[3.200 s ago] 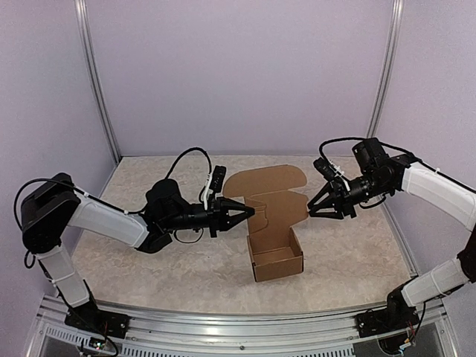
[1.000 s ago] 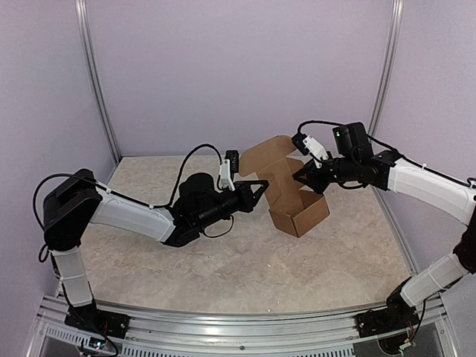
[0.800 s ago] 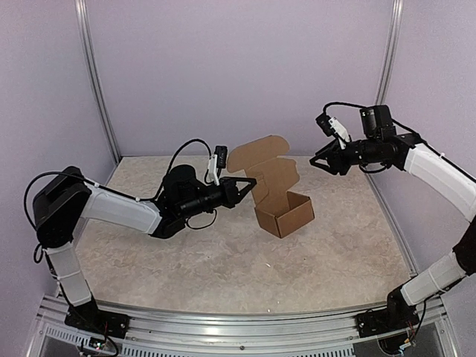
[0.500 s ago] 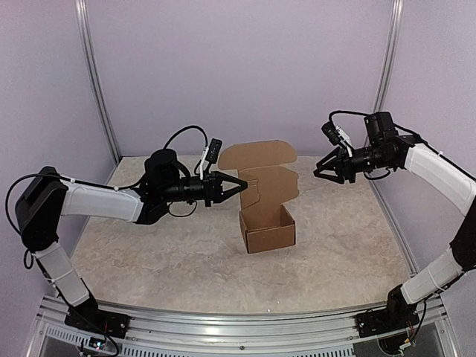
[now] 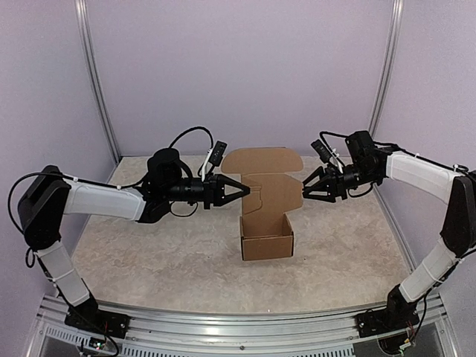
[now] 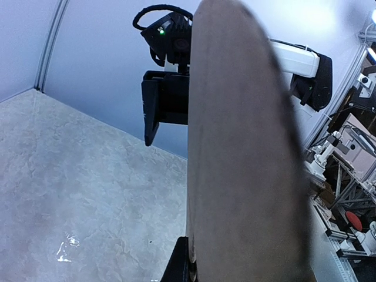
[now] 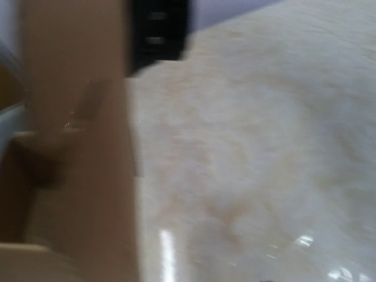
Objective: Fold the paper box
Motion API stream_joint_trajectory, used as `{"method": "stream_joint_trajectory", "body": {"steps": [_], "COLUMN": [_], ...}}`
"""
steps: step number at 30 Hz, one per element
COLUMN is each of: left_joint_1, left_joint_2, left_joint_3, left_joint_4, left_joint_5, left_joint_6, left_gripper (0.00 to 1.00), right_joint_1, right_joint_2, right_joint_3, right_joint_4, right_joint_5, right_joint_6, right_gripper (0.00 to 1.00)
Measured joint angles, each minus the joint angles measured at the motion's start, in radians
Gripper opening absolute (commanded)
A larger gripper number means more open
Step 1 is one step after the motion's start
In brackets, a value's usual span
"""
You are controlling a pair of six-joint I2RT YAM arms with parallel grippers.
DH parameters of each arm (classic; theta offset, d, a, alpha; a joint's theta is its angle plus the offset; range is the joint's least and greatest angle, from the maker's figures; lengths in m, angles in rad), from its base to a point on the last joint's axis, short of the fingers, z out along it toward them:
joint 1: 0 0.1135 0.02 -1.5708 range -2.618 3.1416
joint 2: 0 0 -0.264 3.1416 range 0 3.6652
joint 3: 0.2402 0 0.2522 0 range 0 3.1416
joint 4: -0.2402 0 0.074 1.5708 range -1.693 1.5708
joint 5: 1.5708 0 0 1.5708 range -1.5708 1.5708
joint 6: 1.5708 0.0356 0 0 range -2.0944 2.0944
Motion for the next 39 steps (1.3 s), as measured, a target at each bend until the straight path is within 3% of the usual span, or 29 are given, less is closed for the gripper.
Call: {"method": "stream_joint_trajectory", "body": {"steps": [18, 34, 36, 39], "left_joint_1": [-0.033, -0.027, -0.028, -0.031], "left_joint_2": [0.043, 0.043, 0.043, 0.043], "left_joint_3": [0.056, 0.048, 0.048, 0.048], "left_joint_4": [0.006, 0.015, 0.019, 0.019], "left_joint_5": [-0.065, -0.073, -0.073, -0.073], "left_joint_6": [-0.02, -0.029, -0.035, -0.042], "left_gripper": [0.0, 0.0, 0.0, 0.0], "right_joint_1": [0.098, 0.103, 0.105, 0.109], "right_joint_2": [-0.015, -0.012, -0.005, 0.004], "right_joint_3": [-0.106, -0.016, -0.01, -0.017], "right_joint_4": [0.294, 0.005, 0.001, 0.049], "right_joint_5": [-0.105, -0.189, -0.189, -0.186], "right_joint_6": [0.227, 0.024, 0.029, 0.081], "right_gripper": [0.52, 0.54, 0.52, 0.36]}}
